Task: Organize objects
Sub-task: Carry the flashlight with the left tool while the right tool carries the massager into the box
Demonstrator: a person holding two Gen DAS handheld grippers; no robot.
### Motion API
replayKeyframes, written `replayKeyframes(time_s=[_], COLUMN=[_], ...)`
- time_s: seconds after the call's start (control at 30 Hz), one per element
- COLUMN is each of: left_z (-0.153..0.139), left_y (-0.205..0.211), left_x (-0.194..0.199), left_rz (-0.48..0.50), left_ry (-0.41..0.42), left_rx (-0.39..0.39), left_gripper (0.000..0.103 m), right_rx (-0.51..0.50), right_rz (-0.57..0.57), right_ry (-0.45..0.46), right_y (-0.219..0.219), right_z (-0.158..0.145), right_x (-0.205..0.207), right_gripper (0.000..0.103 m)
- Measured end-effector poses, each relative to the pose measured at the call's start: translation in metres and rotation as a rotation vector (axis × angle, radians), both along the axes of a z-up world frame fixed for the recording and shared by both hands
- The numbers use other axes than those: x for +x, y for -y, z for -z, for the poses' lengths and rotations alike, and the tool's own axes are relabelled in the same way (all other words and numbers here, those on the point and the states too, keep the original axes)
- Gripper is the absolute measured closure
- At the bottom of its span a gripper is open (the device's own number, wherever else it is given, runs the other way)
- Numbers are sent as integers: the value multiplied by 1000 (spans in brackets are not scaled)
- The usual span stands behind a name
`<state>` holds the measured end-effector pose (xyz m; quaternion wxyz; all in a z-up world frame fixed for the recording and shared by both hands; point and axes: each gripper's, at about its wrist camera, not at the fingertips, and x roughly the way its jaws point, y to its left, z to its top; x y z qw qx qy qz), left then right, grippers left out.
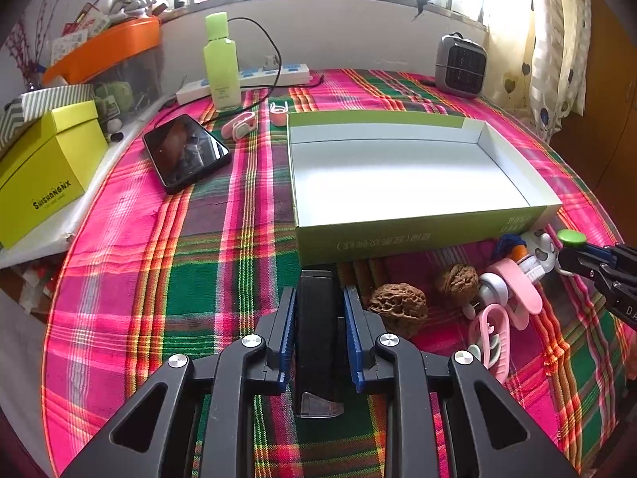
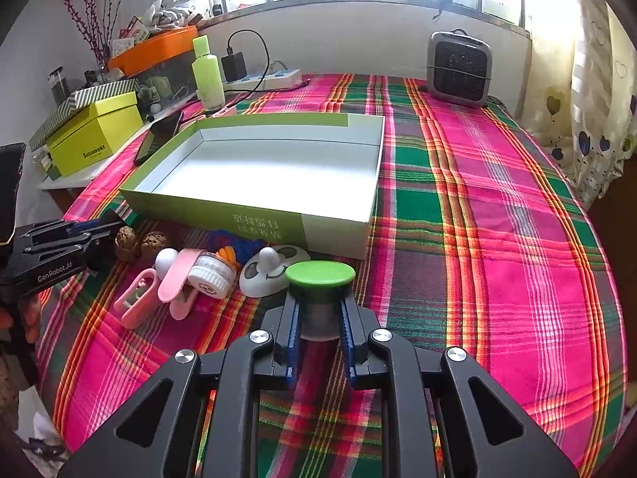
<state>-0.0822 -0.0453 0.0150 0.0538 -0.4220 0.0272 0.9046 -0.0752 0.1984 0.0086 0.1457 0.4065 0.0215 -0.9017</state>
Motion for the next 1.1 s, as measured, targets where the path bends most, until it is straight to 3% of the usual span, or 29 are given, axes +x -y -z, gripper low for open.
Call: replayKeyframes(time_s=[0.63,1.1], left_z=[-27,-46], left_y=[-4,-16], left_x=[7,-15], left_rz=[8,37], left_ry=[-51,-71], left_rx=[19,39], left_gripper=[82,82], right_rx=[-53,-74], right_rz=[-3,-48], right_ry=[-64,-107], right_y=[-3,11], right_z=[-20,-42], right_x=[7,-14], right_gripper=[85,85])
